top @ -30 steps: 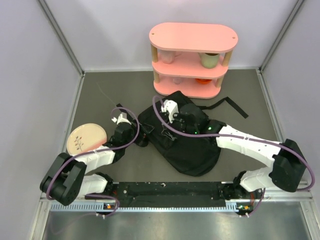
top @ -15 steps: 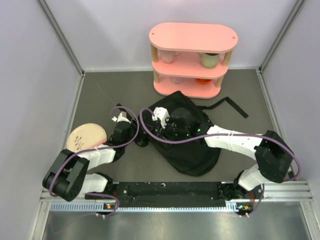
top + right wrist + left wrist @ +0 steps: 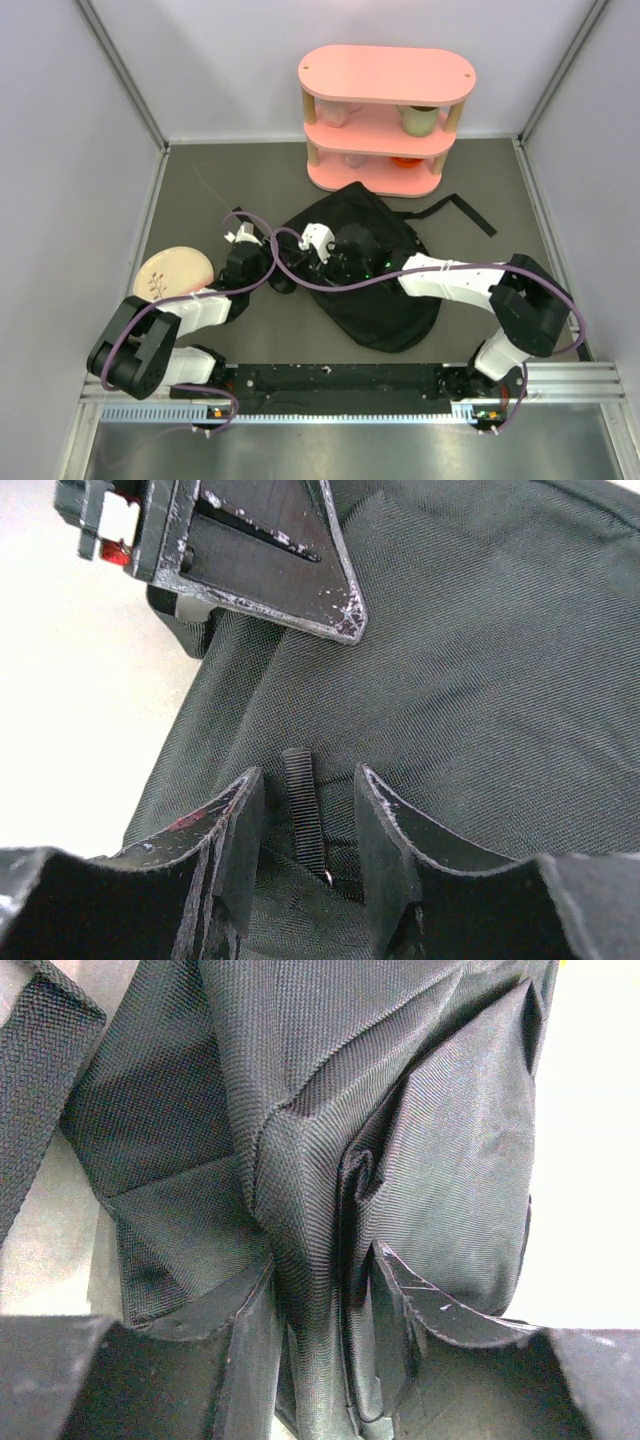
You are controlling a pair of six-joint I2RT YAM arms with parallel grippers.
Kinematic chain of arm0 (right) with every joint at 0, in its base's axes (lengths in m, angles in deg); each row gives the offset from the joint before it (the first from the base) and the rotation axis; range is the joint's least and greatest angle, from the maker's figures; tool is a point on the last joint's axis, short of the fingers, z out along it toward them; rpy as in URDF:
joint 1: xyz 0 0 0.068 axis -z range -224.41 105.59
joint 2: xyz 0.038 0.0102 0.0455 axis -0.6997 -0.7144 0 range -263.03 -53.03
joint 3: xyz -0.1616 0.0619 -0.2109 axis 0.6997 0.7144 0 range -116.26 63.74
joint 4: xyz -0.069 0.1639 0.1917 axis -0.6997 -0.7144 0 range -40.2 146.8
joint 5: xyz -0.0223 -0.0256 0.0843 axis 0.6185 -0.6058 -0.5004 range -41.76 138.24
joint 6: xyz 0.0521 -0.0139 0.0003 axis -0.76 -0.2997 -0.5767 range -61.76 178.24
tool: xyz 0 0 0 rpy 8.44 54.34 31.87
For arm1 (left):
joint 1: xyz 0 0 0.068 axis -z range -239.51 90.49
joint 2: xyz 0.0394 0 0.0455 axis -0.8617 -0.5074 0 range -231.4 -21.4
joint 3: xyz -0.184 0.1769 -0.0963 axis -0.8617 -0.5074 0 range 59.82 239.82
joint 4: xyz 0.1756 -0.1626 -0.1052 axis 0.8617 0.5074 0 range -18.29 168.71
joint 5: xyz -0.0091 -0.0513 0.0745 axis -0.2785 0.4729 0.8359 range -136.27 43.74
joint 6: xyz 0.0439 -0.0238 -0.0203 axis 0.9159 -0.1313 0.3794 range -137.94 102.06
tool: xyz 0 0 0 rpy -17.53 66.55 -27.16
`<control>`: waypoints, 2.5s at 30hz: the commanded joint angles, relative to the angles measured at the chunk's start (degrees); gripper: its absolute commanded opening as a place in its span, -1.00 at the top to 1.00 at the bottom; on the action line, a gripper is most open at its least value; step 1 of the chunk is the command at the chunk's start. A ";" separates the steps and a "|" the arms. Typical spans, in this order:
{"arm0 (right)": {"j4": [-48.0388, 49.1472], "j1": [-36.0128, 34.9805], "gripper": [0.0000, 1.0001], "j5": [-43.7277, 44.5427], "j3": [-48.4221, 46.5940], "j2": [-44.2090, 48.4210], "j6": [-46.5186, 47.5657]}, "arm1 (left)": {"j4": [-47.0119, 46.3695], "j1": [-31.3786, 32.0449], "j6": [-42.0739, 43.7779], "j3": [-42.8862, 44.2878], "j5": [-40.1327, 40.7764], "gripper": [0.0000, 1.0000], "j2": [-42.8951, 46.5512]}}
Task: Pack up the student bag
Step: Zip the student bag at the center of the board.
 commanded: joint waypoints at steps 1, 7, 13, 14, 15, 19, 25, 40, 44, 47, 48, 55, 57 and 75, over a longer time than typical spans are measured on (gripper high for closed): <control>3.13 -1.92 0.19 3.61 1.30 -1.85 1.33 | -3.73 -0.30 0.03 1.52 -2.33 0.18 0.25; 4.97 -2.72 0.40 10.11 1.39 -4.13 1.15 | -3.64 -0.47 0.39 2.31 -4.53 0.28 0.08; 3.84 -2.72 1.00 12.49 -1.15 -4.84 -0.34 | -3.47 -0.47 0.91 2.05 -4.88 0.45 0.69; 3.32 -2.80 1.00 13.10 -1.50 -4.66 -1.04 | -3.47 -0.47 1.00 1.96 -5.23 0.49 0.69; 3.57 -2.72 1.00 13.11 -1.68 -3.18 -2.79 | -3.47 -0.47 1.52 1.87 -5.50 0.58 0.69; 6.48 -1.32 1.00 13.20 0.17 1.22 -7.10 | -3.03 -0.47 2.05 0.56 -5.50 0.88 1.57; 4.63 3.16 1.00 9.16 -0.19 3.77 -11.59 | -3.02 -0.47 2.58 -0.67 -6.20 0.22 2.28; 3.75 3.79 1.00 6.33 0.43 4.65 -16.07 | -22.88 7.34 -4.18 -1.12 -12.61 0.51 -7.21; 2.78 7.03 1.00 11.16 2.52 6.23 -19.31 | -30.17 6.82 -7.17 -3.92 -12.19 1.00 -11.52; 2.61 10.98 1.00 13.45 4.90 8.43 -20.73 | -30.28 3.76 -6.57 -7.44 -12.87 1.00 -10.48; 2.52 13.17 1.00 13.72 5.35 9.65 -20.99 | -29.75 2.70 -6.21 -9.01 -13.49 1.00 -9.77; 3.13 22.49 1.00 14.34 6.58 11.86 -23.28 | -11.36 -7.49 1.95 -8.59 -19.56 1.00 1.38; 3.40 23.91 1.00 13.64 6.14 11.34 -23.46 | -3.33 -7.94 6.61 -5.10 -18.78 1.00 6.13; -1.71 24.33 0.24 8.47 5.35 4.14 -37.16 | -10.68 -2.42 1.00 -7.27 -23.17 -0.34 10.45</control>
